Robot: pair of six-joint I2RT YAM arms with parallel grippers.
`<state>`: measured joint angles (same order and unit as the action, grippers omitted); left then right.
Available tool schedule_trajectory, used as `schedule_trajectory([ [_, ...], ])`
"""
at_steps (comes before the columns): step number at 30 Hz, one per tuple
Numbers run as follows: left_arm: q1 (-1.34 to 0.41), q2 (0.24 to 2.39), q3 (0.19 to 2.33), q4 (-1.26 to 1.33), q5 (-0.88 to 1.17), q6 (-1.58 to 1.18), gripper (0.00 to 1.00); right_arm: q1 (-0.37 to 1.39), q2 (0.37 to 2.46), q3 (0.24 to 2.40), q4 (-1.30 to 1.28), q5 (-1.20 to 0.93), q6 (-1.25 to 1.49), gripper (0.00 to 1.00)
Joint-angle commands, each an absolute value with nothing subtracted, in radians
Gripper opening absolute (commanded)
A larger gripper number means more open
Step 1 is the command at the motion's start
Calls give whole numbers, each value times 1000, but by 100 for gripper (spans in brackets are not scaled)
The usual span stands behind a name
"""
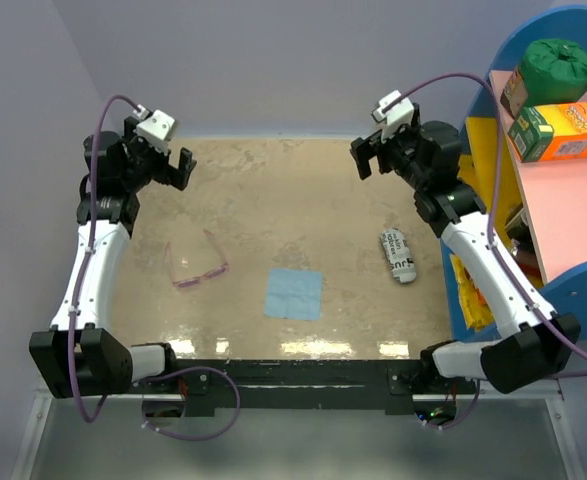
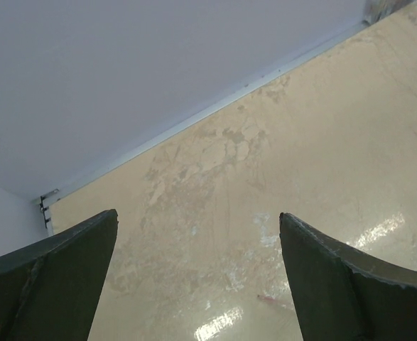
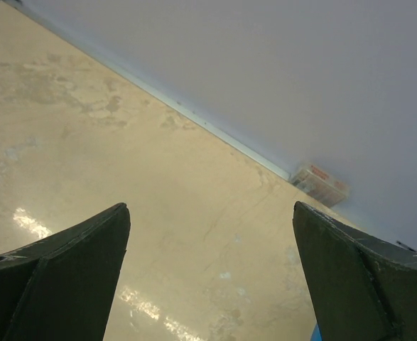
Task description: Organize the sunglasses
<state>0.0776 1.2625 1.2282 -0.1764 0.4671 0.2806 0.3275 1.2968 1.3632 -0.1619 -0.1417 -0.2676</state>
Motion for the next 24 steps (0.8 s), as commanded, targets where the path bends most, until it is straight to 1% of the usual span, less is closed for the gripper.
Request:
schedule_trajectory([
  [1,81,1244,1167,-215,465,376,100,344,1348,1332,-106,-23,-314,99],
  [10,78,1207,1062,-210,488,368,100,350,1512,1330,-112,147,-275,99],
  [19,78,1224,1034,-201,546,351,100,348,1687,1370,-201,164,-178,98],
  [24,78,1221,1037,-230,575,359,100,348,1730,1427,-371,187,-170,97],
])
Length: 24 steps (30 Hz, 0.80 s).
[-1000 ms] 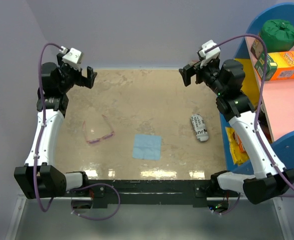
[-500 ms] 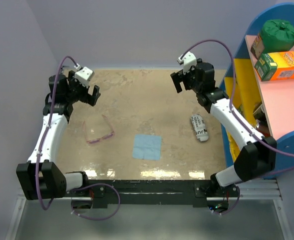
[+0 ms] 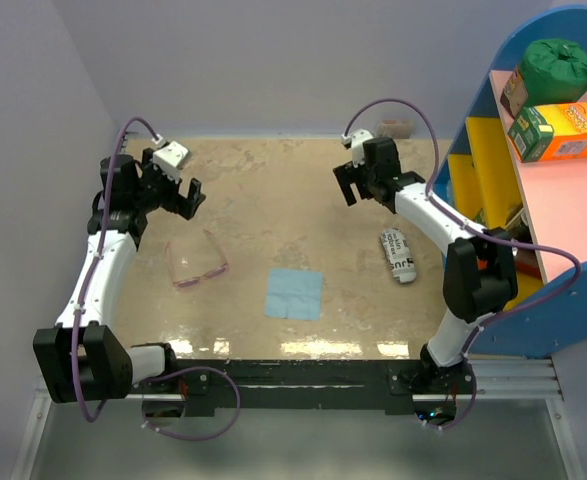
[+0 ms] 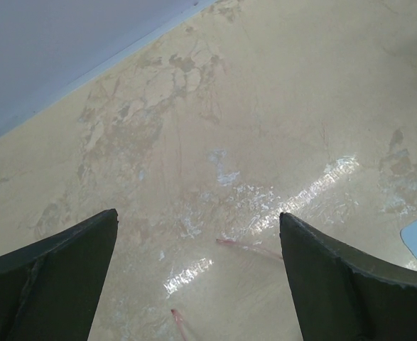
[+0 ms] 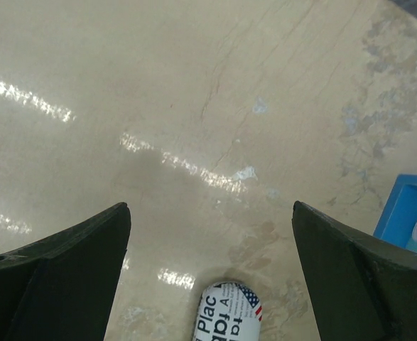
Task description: Organize the sunglasses
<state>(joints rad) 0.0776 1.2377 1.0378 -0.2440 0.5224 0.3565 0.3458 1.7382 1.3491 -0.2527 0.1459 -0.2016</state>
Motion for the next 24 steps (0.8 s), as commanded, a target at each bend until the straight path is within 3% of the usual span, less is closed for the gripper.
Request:
schedule_trajectory([
  [1,77,1220,1037,-230,580,359,100,347,1723,1419,-389,196,-172,97],
  [11,74,1215,1026,-236,630,362,100,324,1618,1207,-497,213,-133,99],
  [24,74,1192,1014,-229,649,353,100,278,1644,1074,-497,241,-166,99],
])
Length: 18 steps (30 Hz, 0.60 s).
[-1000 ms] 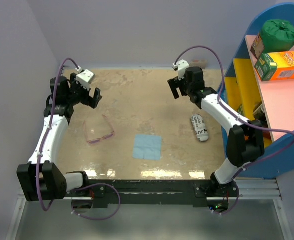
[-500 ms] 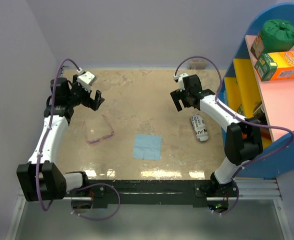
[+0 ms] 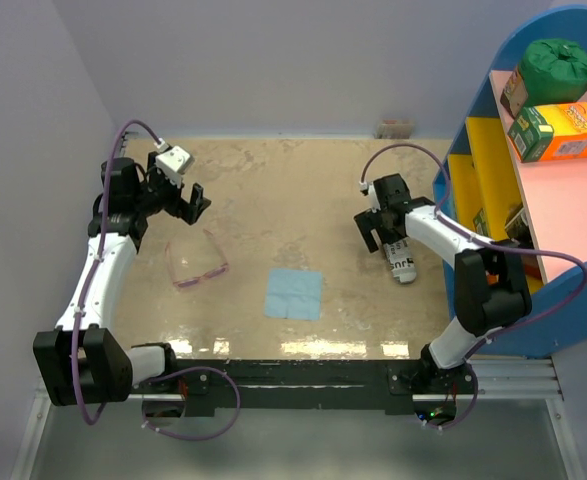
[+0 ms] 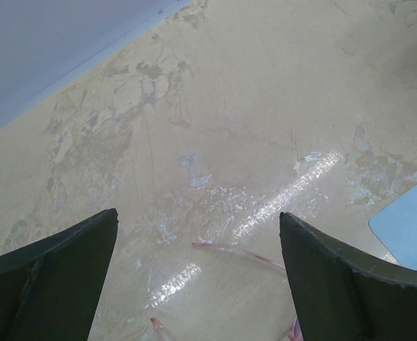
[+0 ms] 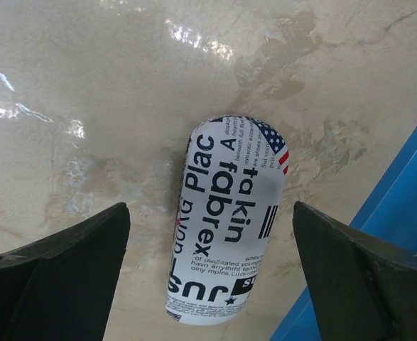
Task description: Organize the sunglasses
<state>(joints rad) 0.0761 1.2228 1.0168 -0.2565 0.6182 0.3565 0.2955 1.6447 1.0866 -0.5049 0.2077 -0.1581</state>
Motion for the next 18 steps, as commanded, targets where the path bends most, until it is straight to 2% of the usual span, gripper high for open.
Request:
schedule_trajectory([
  [1,72,1190,1012,-227,650,354,100,272,1652,1072,-500,241,-169,99],
  [8,72,1193,1009,-224,657,353,100,229,1698,1058,-508,209,-199,98],
  [12,72,1197,1008,-221,657,353,100,224,1721,1057,-512,163,-209,92],
  [15,72,1200,1005,-218,658,353,100,224,1738,1068,-523,118,-213,83],
  [17,72,1200,1003,-216,658,353,100,225,1743,1075,-525,97,-216,71],
  [18,72,1203,1002,-216,658,353,100,225,1744,1089,-522,92,-213,61],
])
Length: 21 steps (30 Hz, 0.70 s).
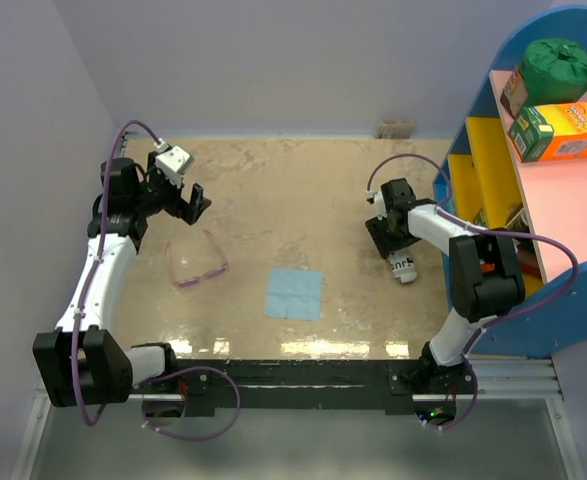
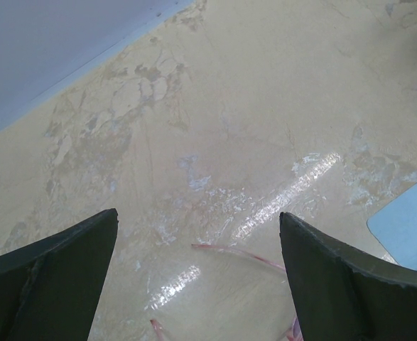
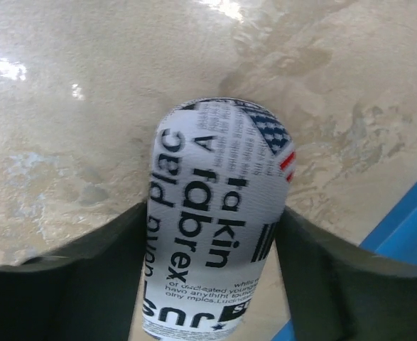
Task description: Organize the sunglasses
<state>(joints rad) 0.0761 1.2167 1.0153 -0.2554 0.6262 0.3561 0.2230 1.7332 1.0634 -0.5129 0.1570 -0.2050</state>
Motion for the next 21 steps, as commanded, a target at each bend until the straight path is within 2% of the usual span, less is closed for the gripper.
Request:
schedule_trajectory([
  [1,72,1204,1002,-213,658,353,100,227,1749,1100,-525,77,-210,56],
  [3,71,1206,999,-213,658,354,100,229,1772,1147,-543,23,-207,46],
  [6,72,1204,993,-209,653,354,100,256,1815,1228,-575,2,-201,37],
  [14,72,1213,980,-193,638,353,100,399,2021,1543,-606,2,-218,38],
  [21,72,1209,965,-175,634,350,100,459,2321,2047,-721,-64,-245,38],
])
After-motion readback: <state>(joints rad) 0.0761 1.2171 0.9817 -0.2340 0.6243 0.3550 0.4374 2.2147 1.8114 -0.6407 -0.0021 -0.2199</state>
